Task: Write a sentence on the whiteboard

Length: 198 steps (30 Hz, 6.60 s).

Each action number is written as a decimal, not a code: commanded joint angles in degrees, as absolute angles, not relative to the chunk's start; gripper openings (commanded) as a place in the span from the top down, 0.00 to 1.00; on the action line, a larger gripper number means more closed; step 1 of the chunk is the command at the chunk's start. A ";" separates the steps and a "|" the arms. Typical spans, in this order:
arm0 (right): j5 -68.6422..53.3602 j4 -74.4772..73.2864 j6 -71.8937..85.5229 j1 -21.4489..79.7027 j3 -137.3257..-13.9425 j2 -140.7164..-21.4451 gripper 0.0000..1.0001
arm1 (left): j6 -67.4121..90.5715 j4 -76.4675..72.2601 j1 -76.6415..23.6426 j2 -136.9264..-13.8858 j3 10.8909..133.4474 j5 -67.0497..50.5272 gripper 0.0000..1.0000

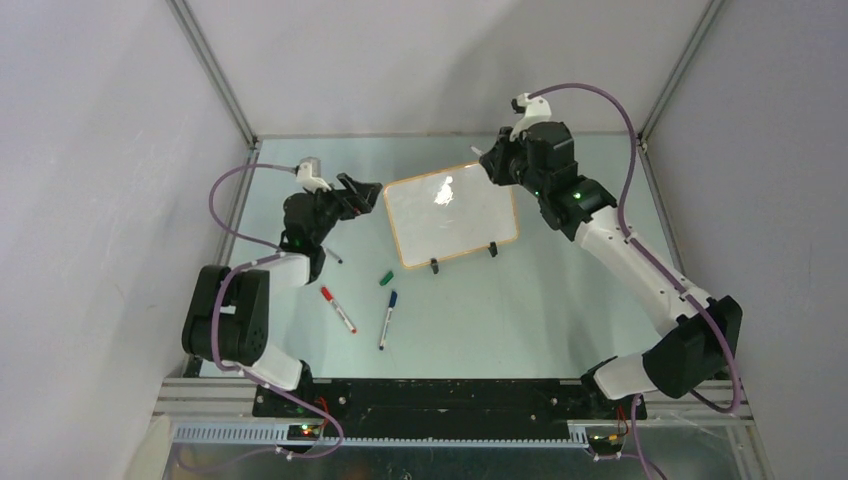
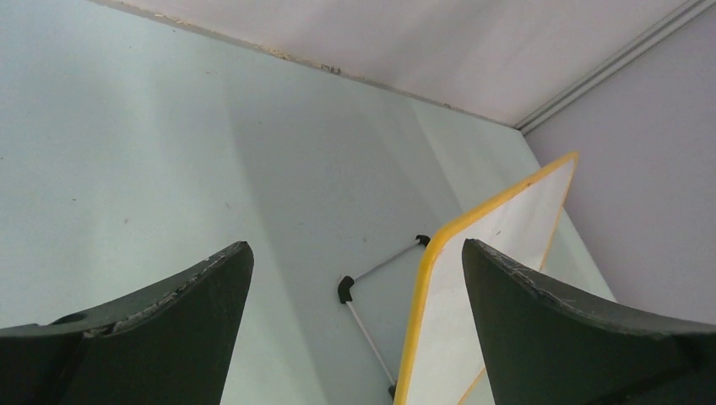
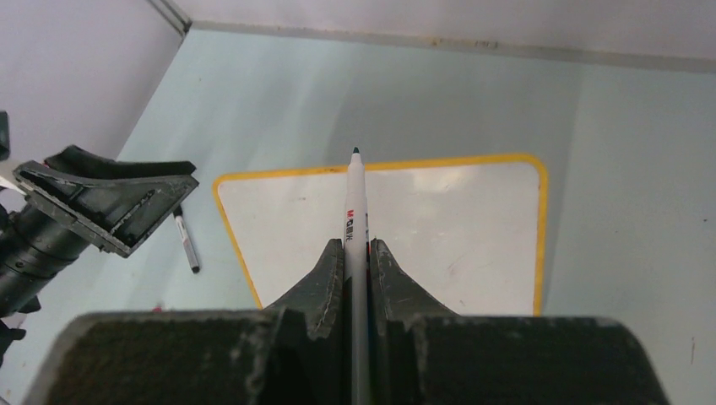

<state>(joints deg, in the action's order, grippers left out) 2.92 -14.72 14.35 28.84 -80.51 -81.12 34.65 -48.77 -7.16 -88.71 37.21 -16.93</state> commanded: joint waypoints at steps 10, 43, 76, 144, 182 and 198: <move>6.91 -8.65 8.38 35.44 -77.44 -86.30 1.00 | 28.28 -56.01 -8.19 -80.64 28.25 -18.21 0.01; 21.98 5.18 19.30 44.20 -72.27 -84.10 1.00 | 36.08 -67.05 -8.23 -86.97 29.09 -22.02 0.01; -4.91 13.92 8.08 38.34 -64.92 -83.39 1.00 | 35.67 -62.74 -8.60 -91.57 34.25 -26.64 0.05; 4.41 17.58 10.21 42.03 -64.91 -88.22 1.00 | 36.61 -59.87 -8.36 -94.18 38.25 -31.33 0.78; 2.47 18.19 14.32 42.16 -64.92 -88.63 1.00 | 35.86 -60.37 -8.55 -93.39 37.35 -30.94 0.78; 7.06 13.25 9.39 45.51 -69.42 -92.16 1.00 | 35.77 -60.38 -8.66 -93.36 37.35 -30.93 0.79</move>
<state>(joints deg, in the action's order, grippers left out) 4.34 14.74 12.27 44.10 -65.30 -90.11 37.06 -57.80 -8.47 -95.88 37.82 -31.22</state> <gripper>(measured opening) 0.131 0.216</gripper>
